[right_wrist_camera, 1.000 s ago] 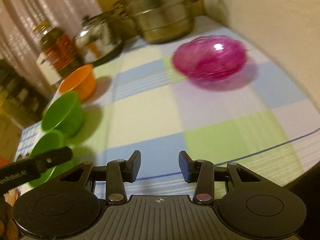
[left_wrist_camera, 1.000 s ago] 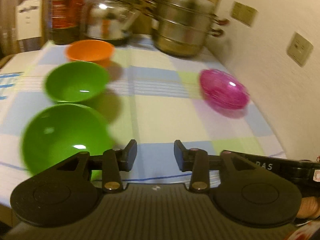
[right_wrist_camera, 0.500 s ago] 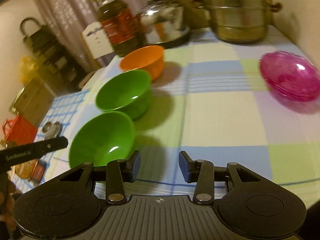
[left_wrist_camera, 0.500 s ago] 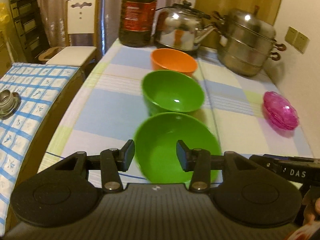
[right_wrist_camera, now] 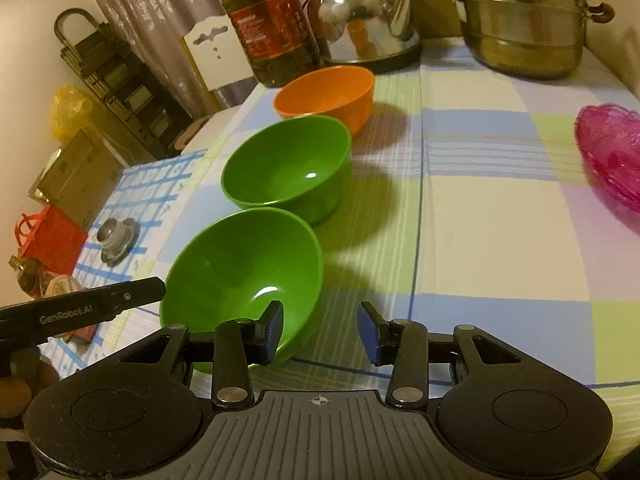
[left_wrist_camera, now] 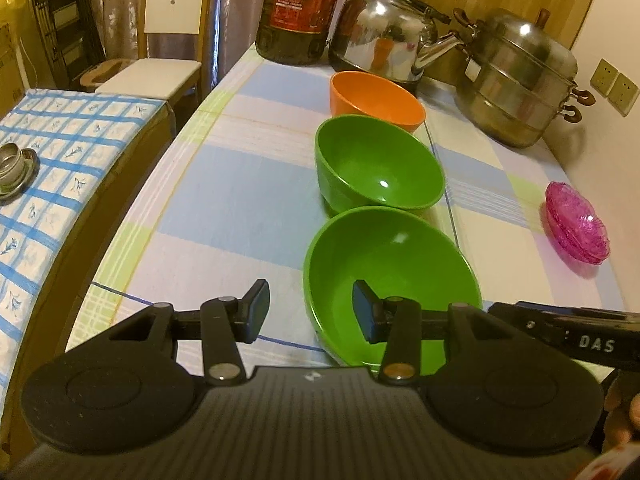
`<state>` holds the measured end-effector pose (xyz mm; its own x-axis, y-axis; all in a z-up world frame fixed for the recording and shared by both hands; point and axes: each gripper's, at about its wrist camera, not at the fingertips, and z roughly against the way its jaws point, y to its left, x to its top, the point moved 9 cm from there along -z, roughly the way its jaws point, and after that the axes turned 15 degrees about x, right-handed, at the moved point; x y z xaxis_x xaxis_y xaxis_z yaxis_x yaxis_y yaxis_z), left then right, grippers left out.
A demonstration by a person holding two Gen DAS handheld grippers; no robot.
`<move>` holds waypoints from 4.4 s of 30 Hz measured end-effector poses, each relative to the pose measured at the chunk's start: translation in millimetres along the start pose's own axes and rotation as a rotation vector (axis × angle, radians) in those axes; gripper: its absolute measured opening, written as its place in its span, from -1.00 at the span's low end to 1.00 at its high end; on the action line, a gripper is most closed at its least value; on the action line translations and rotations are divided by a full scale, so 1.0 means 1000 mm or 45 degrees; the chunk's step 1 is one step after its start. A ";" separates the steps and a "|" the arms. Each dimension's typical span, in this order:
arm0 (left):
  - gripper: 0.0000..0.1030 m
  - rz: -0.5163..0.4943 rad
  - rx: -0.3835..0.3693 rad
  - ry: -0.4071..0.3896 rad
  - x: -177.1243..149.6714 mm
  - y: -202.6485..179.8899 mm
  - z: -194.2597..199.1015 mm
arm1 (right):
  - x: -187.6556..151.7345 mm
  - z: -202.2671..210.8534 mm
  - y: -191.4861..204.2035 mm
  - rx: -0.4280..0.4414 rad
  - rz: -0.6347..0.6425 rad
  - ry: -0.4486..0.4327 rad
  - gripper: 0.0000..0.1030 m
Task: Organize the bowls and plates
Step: 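Move both grippers toward the green bowls, then grasp the rim of the nearer green bowl with both grippers, then lift the green bowl with both grippers and lower it into the other green bowl, then open both grippers to release the stacked green bowls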
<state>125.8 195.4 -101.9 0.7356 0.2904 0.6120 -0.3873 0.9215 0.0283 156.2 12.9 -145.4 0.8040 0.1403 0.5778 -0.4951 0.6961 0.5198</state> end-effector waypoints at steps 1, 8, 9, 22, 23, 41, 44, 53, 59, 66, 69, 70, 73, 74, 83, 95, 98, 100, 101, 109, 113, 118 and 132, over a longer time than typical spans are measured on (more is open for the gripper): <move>-0.21 0.000 0.002 0.005 0.000 0.000 -0.002 | 0.000 -0.003 0.001 -0.003 0.002 0.008 -0.18; -0.31 -0.006 -0.014 0.037 0.001 -0.004 -0.012 | 0.002 -0.016 0.000 -0.004 -0.003 0.032 -0.18; -0.34 -0.008 -0.012 0.041 0.001 -0.006 -0.013 | 0.003 -0.017 0.000 -0.004 -0.007 0.033 -0.18; -0.65 -0.061 0.021 0.106 0.000 -0.014 -0.033 | 0.008 -0.031 -0.007 -0.013 -0.029 0.066 -0.47; -0.69 -0.059 0.022 0.110 0.000 -0.013 -0.033 | 0.007 -0.032 -0.007 -0.014 -0.029 0.071 -0.52; -0.88 -0.083 0.019 0.084 0.004 -0.012 -0.020 | -0.001 -0.033 0.001 -0.027 -0.028 0.100 -0.75; -0.88 -0.086 0.020 0.074 0.005 -0.013 -0.016 | 0.001 -0.029 0.003 -0.021 -0.020 0.088 -0.75; -0.88 -0.088 0.009 0.043 0.012 -0.017 -0.002 | 0.006 -0.014 0.006 -0.019 -0.010 0.055 -0.75; -0.88 -0.099 -0.002 0.024 0.019 -0.023 0.004 | 0.013 -0.002 0.008 -0.023 -0.002 0.025 -0.75; -0.88 -0.104 -0.021 -0.006 0.032 -0.030 0.011 | 0.023 0.010 0.010 -0.029 0.006 -0.009 -0.75; -0.88 -0.105 -0.037 -0.025 0.040 -0.033 0.015 | 0.029 0.015 0.010 -0.032 0.013 -0.023 -0.75; -0.88 -0.106 -0.040 -0.032 0.043 -0.035 0.016 | 0.031 0.017 0.009 -0.032 0.012 -0.029 -0.75; -0.88 -0.117 -0.041 -0.052 0.052 -0.039 0.018 | 0.040 0.022 0.009 -0.031 0.012 -0.048 -0.75; -0.88 -0.119 -0.041 -0.059 0.055 -0.040 0.019 | 0.044 0.023 0.010 -0.033 0.016 -0.057 -0.75; -0.87 -0.114 -0.049 -0.095 0.090 -0.043 0.012 | 0.077 0.020 0.011 -0.042 0.059 -0.093 -0.75; -0.87 -0.112 -0.051 -0.116 0.129 -0.045 -0.011 | 0.113 -0.003 0.002 -0.039 0.064 -0.091 -0.75; -0.87 -0.121 -0.051 -0.113 0.136 -0.049 -0.021 | 0.121 -0.012 -0.005 -0.044 0.051 -0.083 -0.75; -0.87 -0.127 -0.053 -0.100 0.139 -0.052 -0.029 | 0.124 -0.018 -0.009 -0.054 0.049 -0.076 -0.75; -0.87 -0.130 -0.052 -0.092 0.140 -0.053 -0.034 | 0.126 -0.022 -0.012 -0.062 0.048 -0.070 -0.75; -0.87 -0.136 -0.023 -0.049 0.139 -0.052 -0.062 | 0.128 -0.052 -0.026 -0.095 0.065 0.001 -0.75; -0.87 -0.137 -0.005 -0.034 0.137 -0.049 -0.074 | 0.126 -0.063 -0.027 -0.116 0.104 0.029 -0.75; -0.87 -0.136 0.008 -0.018 0.133 -0.048 -0.083 | 0.125 -0.071 -0.027 -0.133 0.137 0.044 -0.75; -0.88 -0.140 0.011 -0.006 0.128 -0.048 -0.096 | 0.124 -0.083 -0.028 -0.171 0.208 0.067 -0.75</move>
<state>291.7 213.3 -100.7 0.7714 0.1863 0.6085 -0.3093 0.9454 0.1027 296.9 68.7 -140.7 0.7345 0.2928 0.6122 -0.5745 0.7485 0.3313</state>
